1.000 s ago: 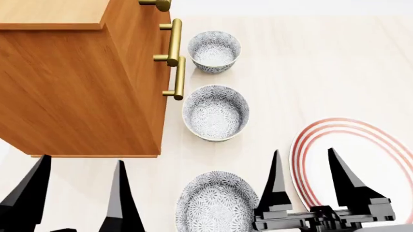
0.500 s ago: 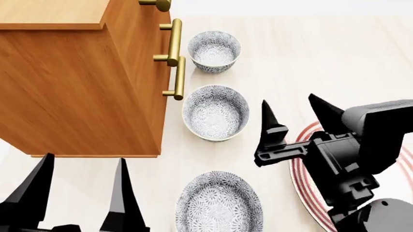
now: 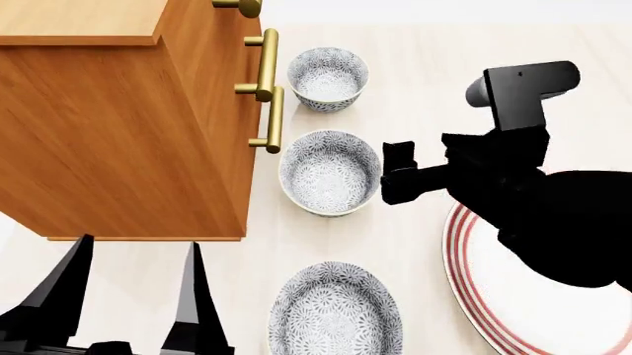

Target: Put the bowl in the middle on the plate.

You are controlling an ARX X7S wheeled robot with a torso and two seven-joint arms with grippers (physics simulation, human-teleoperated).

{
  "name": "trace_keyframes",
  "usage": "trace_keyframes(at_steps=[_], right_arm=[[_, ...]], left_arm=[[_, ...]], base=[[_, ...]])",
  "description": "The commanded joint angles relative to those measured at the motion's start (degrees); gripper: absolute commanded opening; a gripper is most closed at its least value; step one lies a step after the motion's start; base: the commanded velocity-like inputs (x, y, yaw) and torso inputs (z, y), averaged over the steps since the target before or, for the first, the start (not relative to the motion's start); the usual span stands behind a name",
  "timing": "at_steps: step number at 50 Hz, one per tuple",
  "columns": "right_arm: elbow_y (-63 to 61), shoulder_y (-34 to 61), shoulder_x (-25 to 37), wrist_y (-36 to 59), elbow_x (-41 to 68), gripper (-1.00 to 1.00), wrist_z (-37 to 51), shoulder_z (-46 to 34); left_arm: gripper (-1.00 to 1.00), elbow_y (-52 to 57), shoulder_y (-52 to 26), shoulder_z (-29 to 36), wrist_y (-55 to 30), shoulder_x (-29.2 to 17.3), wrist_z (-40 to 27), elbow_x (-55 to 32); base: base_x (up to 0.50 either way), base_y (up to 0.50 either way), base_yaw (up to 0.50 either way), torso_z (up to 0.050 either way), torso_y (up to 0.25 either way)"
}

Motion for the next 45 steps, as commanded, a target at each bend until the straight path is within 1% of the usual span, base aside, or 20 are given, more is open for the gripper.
trace_keyframes(at_steps=[1, 5, 7, 10, 11, 12, 14, 24, 32, 36, 45], right_arm=[[14.0, 12.7, -2.2, 9.5, 8.6, 1.0, 2.4, -7.2], [17.6, 16.2, -3.1, 12.2, 7.2, 1.0, 0.5, -9.4], [20.3, 18.9, -3.9, 15.2, 7.9, 1.0, -1.1, -11.2], [22.4, 21.0, -4.6, 17.0, 8.3, 1.0, -1.6, -12.7], [23.5, 21.4, -4.8, 17.3, 10.1, 1.0, -0.8, -13.2], [26.2, 22.0, -5.0, 16.7, 14.4, 1.0, 2.9, -14.1], [28.2, 22.9, -5.6, 17.3, 15.7, 1.0, 3.0, -15.0], [35.1, 27.3, -7.7, 20.7, 16.4, 1.0, -1.7, -17.6], [40.0, 30.0, -8.9, 20.3, 17.0, 1.0, -3.0, -18.5], [41.9, 32.1, -9.8, 21.0, 14.3, 1.0, -5.3, -19.4], [46.1, 36.3, -11.9, 21.9, 2.8, 1.0, -16.0, -23.8]], left_arm=[[1.0, -0.4, -0.3, 0.5, -0.1, -0.4, -0.1, -0.4], [1.0, -0.9, -0.6, 0.6, -0.1, -0.4, -0.3, -0.2], [1.0, -0.7, -0.7, 0.8, -0.4, -0.4, -0.4, -0.1], [1.0, -1.0, -0.7, 0.9, -0.2, -0.5, -0.4, -0.1], [1.0, -0.9, -0.7, 0.9, -0.3, -0.5, -0.5, -0.1], [1.0, -0.8, -0.7, 0.8, -0.3, -0.6, -0.5, -0.2], [1.0, -1.1, -0.7, 0.9, 0.0, -0.6, -0.5, -0.3], [1.0, -2.4, -1.7, 1.2, -0.5, -0.5, -0.7, -0.8], [1.0, -2.4, -1.7, 1.3, -0.4, -0.8, -0.9, -0.9], [1.0, -2.1, -1.8, 1.4, -0.8, -0.9, -1.2, -1.0], [1.0, -2.2, -1.9, 1.4, -1.0, -1.2, -1.5, -1.3]], base=[[0.0, 0.0, 0.0, 0.0, 0.0], [0.0, 0.0, 0.0, 0.0, 0.0], [0.0, 0.0, 0.0, 0.0, 0.0], [0.0, 0.0, 0.0, 0.0, 0.0], [0.0, 0.0, 0.0, 0.0, 0.0], [0.0, 0.0, 0.0, 0.0, 0.0], [0.0, 0.0, 0.0, 0.0, 0.0], [0.0, 0.0, 0.0, 0.0, 0.0], [0.0, 0.0, 0.0, 0.0, 0.0], [0.0, 0.0, 0.0, 0.0, 0.0], [0.0, 0.0, 0.0, 0.0, 0.0]])
